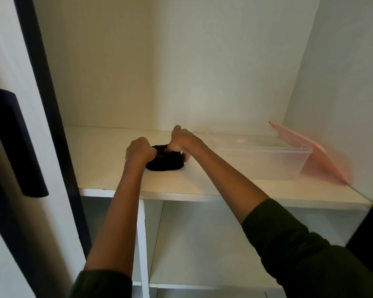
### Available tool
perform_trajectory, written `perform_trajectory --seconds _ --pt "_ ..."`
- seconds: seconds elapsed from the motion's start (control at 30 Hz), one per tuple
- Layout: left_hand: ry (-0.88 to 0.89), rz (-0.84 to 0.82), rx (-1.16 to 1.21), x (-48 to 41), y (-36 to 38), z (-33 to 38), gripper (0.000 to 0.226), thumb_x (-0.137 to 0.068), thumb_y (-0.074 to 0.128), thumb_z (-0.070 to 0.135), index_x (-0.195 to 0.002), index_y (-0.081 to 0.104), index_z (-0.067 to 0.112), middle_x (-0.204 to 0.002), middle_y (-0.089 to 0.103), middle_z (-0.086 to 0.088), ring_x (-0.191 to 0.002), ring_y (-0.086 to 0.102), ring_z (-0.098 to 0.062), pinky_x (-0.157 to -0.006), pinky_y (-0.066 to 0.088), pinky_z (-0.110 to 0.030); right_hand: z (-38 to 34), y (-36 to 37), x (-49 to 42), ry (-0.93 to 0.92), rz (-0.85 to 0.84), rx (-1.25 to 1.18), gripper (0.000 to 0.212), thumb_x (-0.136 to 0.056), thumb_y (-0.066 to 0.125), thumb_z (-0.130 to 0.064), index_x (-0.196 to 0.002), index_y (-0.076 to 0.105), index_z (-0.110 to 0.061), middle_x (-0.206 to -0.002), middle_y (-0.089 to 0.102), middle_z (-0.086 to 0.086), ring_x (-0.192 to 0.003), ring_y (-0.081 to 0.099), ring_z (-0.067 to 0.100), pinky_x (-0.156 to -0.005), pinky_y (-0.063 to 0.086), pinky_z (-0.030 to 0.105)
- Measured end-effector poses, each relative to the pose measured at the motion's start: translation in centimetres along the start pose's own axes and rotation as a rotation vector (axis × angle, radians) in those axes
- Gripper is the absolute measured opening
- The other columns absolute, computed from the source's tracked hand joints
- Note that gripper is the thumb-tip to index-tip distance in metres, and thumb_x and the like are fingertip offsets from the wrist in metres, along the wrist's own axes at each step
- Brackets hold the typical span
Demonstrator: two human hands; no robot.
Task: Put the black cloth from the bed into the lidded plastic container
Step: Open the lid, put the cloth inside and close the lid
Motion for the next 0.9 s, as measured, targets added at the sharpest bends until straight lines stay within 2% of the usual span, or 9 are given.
perform_trajectory --seconds 0.07,0.2,0.27,0.33,0.47,0.6,0.67,0.73,0.9 --pt "-0.005 0.02 0.06 -0.5 -0.8 0.0 0.027 -0.085 0.058 0.018 -0.103 0.06 -0.002 -0.105 0.064 -0.02 -0.093 0.061 -0.033 -0.068 0.041 -0.031 -0.3 -1.0 0.3 -0.036 0.027 -0.129 0.071 -0.084 0.069 -0.011 -0.137 0.022 -0.005 -0.127 0.048 0.02 -0.097 0.064 0.04 -0.07 0.06 0.043" --pt "0.066 0.175 0.308 -0.8 -4.7 1.7 0.014 -0.082 0.065 0.021 -0.078 0.062 0.008 -0.086 0.065 -0.015 -0.099 0.063 -0.034 -0.079 0.049 -0.031 -1.2 -5.0 1.1 -0.164 0.167 -0.25 0.066 -0.082 0.071 -0.013 -0.132 0.028 -0.003 -0.13 0.048 0.02 -0.111 0.056 0.036 -0.078 0.057 0.037" --pt "0.111 0.244 0.493 -0.7 -6.5 3.6 0.024 -0.079 0.069 0.022 -0.097 0.064 0.006 -0.105 0.066 -0.016 -0.102 0.063 -0.031 -0.088 0.053 -0.038 -0.8 -8.1 1.8 -0.2 0.271 -0.277 0.064 -0.082 0.071 -0.015 -0.13 0.032 -0.002 -0.128 0.05 0.019 -0.112 0.056 0.033 -0.077 0.049 0.032" --pt "0.165 0.227 0.637 -0.3 -7.1 6.5 0.031 -0.077 0.072 0.021 -0.103 0.064 0.008 -0.109 0.066 -0.016 -0.095 0.066 -0.028 -0.078 0.058 -0.041 0.5 -11.7 2.8 -0.22 0.384 -0.297 0.06 -0.081 0.072 -0.017 -0.127 0.037 -0.002 -0.126 0.053 0.017 -0.112 0.056 0.032 -0.075 0.042 0.029" --pt "0.285 -0.027 0.805 0.8 -4.8 14.6 0.029 -0.076 0.074 0.017 -0.098 0.062 0.004 -0.098 0.067 -0.013 -0.068 0.067 -0.019 -0.043 0.055 -0.024 6.3 -17.5 4.1 -0.123 0.489 -0.245 0.06 -0.079 0.075 -0.021 -0.124 0.041 -0.002 -0.124 0.053 0.016 -0.108 0.056 0.03 -0.069 0.041 0.026" --pt "0.337 -0.352 0.656 2.4 0.6 20.9 0.03 -0.078 0.073 0.013 -0.1 0.061 -0.003 -0.104 0.066 -0.019 -0.065 0.067 -0.024 -0.058 0.06 -0.03 13.1 -19.1 4.8 0.041 0.394 -0.146 0.044 -0.079 0.076 -0.02 -0.11 0.052 0.001 -0.097 0.054 0.013 -0.07 0.055 0.022 -0.045 0.04 0.024" --pt "0.333 -0.507 0.569 3.2 3.6 22.6 0.031 -0.079 0.071 0.009 -0.101 0.059 -0.009 -0.11 0.065 -0.024 -0.068 0.066 -0.026 -0.069 0.06 -0.034 15.7 -18.5 4.8 0.107 0.311 -0.089 0.025 -0.08 0.074 -0.017 -0.084 0.055 -0.001 -0.078 0.053 0.011 -0.059 0.051 0.021 -0.046 0.042 0.026" --pt "0.321 -0.626 0.486 3.9 6.2 23.5 0.027 -0.08 0.069 0.005 -0.1 0.058 -0.01 -0.116 0.063 -0.026 -0.071 0.066 -0.028 -0.079 0.056 -0.035 17.9 -17.4 4.3 0.155 0.219 -0.134 0.03 -0.082 0.071 -0.012 -0.066 0.048 -0.005 -0.066 0.05 0.009 -0.059 0.052 0.022 -0.051 0.049 0.03" --pt "0.286 -0.724 0.233 3.9 10.4 23.2 0.035 -0.082 0.068 0.006 -0.11 0.055 -0.01 -0.124 0.058 -0.023 -0.071 0.063 -0.023 -0.077 0.055 -0.033 21.0 -14.0 3.3 0.231 0.026 -0.215 0.016 -0.086 0.066 -0.006 -0.085 0.051 -0.001 -0.074 0.053 0.01 -0.063 0.055 0.02 -0.06 0.051 0.028"
Point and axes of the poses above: each hand's wrist, its own x-axis away from the middle knuckle, its own y-axis out of the palm, z = x × y, the point moved 10 cm from there along -x, towards the middle knuckle
